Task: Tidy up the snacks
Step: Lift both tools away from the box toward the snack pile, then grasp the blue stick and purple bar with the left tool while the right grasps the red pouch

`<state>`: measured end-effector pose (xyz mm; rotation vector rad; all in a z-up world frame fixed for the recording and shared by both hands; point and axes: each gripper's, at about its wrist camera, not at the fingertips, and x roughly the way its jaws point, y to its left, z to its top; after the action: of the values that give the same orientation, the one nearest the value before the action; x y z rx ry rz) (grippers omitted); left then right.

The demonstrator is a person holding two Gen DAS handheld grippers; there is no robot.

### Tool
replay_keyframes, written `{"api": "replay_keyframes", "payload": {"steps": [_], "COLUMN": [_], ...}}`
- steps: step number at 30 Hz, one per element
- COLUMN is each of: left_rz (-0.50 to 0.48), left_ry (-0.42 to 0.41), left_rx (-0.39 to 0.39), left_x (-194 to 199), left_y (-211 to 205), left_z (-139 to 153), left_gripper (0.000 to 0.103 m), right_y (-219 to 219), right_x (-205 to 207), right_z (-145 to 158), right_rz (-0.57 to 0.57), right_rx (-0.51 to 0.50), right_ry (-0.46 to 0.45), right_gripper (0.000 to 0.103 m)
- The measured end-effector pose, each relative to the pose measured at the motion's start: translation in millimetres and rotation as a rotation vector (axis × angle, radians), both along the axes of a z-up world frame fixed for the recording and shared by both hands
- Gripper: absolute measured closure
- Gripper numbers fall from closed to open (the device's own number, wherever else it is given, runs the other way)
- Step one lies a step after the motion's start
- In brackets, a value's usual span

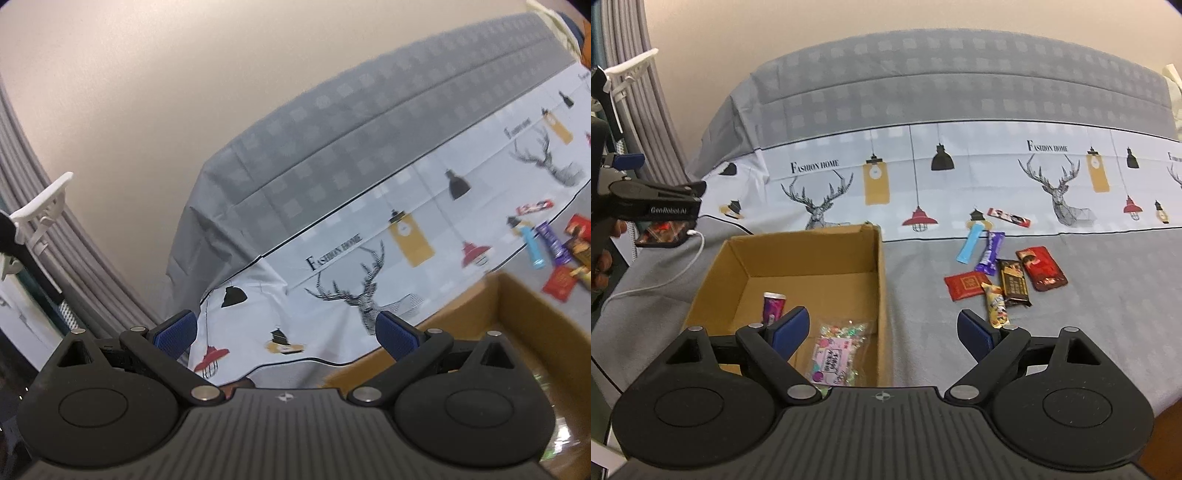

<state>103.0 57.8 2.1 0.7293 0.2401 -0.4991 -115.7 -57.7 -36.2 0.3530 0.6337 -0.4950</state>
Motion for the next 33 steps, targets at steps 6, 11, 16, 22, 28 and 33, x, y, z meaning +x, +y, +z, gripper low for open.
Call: {"api": "replay_keyframes", "payload": {"steps": [6,11,16,22,28,33], "left_rz": [0.002,0.030,0.032,0.041,0.028,-0.011], "left_ry": [-0.029,0.026,0.109,0.095,0.090,0.117], "left_rx": [0.073,0.102,0.132,0.125,0.027,-0.046], "left_x": [74.5,135.9,172.5,190.1,149.7,90.0], "left_y": [-4.8,-1.4,-6.9,-19.2,-26.6,-49.3], "left_z": [-35.4,-66.4,-93.9,-89.9,-40.1,-5.1], "left_gripper": [0.000,0.000,0.000,0.000,0.000,0.000], "right_y": [-4.0,-4.7,-11.0,-17.9,-32.6,-58.6], "right_x": [29.7,64.2,89.3,100.8,91.8,66.5], "right_z": [-14.7,-27.6,-37.8,-45.2,-46.2,-45.1], "right_rz": [-0.011,0.009,0.002,-0.008,-0.053,-0.129], "right_rx": [-0.006,-0.021,-0.028,-0.033,-0.028,0.011], "right_ry": [0.085,0.157,0.196,0.215,0.201,0.164], "right_gripper": [0.014,0.014,0.014,0.014,0.014,0.013]}}
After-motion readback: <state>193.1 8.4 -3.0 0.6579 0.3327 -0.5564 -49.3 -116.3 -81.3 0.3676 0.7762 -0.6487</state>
